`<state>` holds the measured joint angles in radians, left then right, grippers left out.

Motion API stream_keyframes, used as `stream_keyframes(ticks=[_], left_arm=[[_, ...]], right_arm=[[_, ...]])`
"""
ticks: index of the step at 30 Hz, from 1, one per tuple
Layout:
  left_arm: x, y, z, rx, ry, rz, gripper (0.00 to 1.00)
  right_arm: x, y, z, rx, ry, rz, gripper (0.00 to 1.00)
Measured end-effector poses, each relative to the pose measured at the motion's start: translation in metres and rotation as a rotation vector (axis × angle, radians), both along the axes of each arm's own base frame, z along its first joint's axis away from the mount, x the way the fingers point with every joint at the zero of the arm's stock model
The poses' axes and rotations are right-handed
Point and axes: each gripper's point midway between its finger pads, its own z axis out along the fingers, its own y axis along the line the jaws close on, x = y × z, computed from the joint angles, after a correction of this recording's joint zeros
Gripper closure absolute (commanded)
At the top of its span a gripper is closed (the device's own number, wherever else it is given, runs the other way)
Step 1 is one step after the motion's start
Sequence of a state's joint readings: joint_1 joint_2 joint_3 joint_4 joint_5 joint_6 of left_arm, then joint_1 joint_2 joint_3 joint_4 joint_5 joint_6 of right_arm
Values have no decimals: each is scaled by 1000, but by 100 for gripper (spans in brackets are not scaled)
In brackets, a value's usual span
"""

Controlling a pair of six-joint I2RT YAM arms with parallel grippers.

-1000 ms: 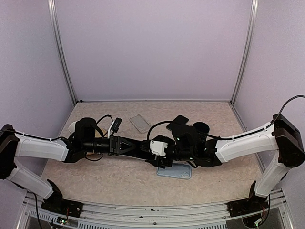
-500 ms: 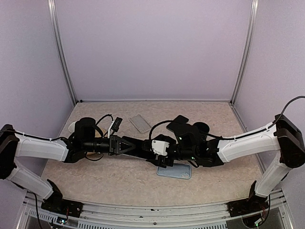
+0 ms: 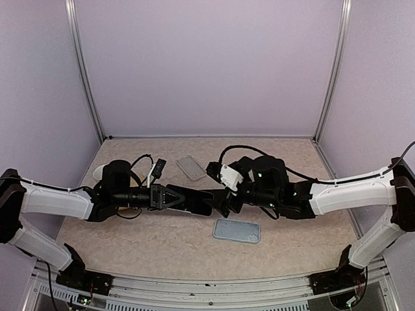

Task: Put the phone into the phone case
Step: Pass from the right arm to the left, then install the phone into the phone case.

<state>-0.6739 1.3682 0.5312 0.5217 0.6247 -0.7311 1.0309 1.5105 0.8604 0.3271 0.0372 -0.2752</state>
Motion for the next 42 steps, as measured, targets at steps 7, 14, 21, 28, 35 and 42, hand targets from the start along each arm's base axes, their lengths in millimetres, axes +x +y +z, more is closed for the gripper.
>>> stream_keyframes(ticks=[7,14,21,28,35,42], left_arm=[[-8,-11,-9,23,5,-32,100],[-16,-33,-20,60,35,-84,100],[-18,-51,-30,82,66,-107,100],[-16,-76,-41,96,110,-136,100],[-11,-99,-54,104,154,-151,100],[-14,-116,-74,119,215,-173,100]], right_arm=[[12,-22,3,119,172,-175,7],[17,-54,-9,218,411,-345,9],[-4,-81,-26,266,580,-415,9],[-18,-106,-44,285,679,-498,8],[-25,-129,-78,262,773,-625,6],[-35,-144,-105,249,853,-701,6]])
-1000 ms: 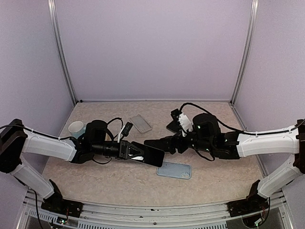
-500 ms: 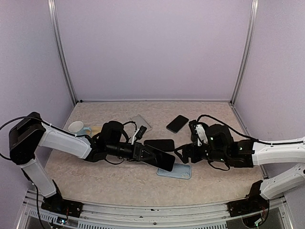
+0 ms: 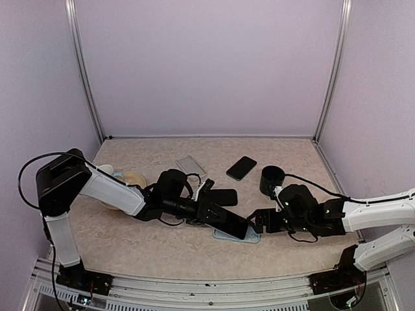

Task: Put the phone into the phone case
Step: Install the phone into the phone case.

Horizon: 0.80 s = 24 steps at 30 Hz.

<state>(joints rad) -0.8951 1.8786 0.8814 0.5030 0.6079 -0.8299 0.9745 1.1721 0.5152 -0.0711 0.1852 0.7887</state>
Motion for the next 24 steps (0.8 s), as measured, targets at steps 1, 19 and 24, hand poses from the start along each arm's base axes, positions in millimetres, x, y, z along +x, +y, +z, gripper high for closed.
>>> stream_keyframes(ticks=[1,19,24], left_arm=[[0,-1,-2,3,7,-2,100],[10,-19,-14,5,65,9,100],[8,-23,-17,8,92,13,100]], right_arm=[[-1,-2,-2,1,9,-7,6],[-9,-7,-19,6,63,-17,6],[-9,-6,-25,-4,74,-14,6]])
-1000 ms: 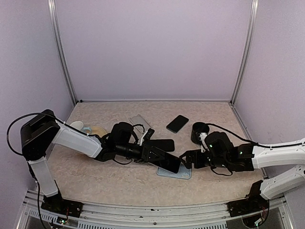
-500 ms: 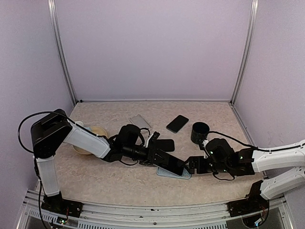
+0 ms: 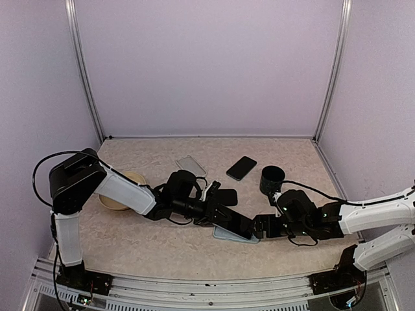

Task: Put the phone into the phone case
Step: Install the phone into the phone case.

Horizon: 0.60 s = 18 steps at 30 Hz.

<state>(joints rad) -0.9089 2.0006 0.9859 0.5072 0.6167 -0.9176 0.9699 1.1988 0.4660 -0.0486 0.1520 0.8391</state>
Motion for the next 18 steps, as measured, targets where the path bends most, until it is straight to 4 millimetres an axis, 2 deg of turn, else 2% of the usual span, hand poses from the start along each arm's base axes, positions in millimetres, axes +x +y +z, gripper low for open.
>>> stream_keyframes(ticks=[18], left_arm=[[-3,-6,-7,56,65,40,100]], right_arm=[[-2,9,-9,17,35,16,6]])
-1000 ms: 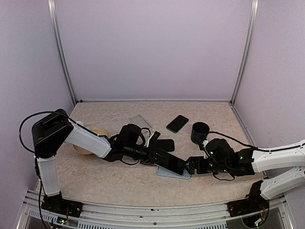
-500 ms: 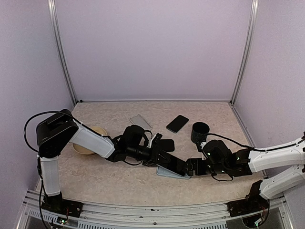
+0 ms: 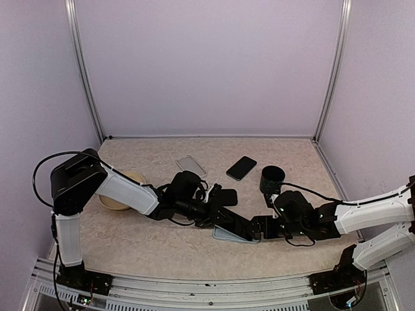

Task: Put the phone into the phone case
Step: Install the phone into the phone case.

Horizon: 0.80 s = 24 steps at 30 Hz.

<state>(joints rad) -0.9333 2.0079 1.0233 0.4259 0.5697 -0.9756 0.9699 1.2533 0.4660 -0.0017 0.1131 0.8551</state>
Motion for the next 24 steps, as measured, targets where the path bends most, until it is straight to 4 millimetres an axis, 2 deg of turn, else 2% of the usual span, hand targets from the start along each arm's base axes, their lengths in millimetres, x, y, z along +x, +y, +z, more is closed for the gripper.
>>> stream_keyframes(ticks=[24], left_arm=[[-2,-7,-7,-24,109,47,100]], right_arm=[[-9,11,-20,3,72,49,9]])
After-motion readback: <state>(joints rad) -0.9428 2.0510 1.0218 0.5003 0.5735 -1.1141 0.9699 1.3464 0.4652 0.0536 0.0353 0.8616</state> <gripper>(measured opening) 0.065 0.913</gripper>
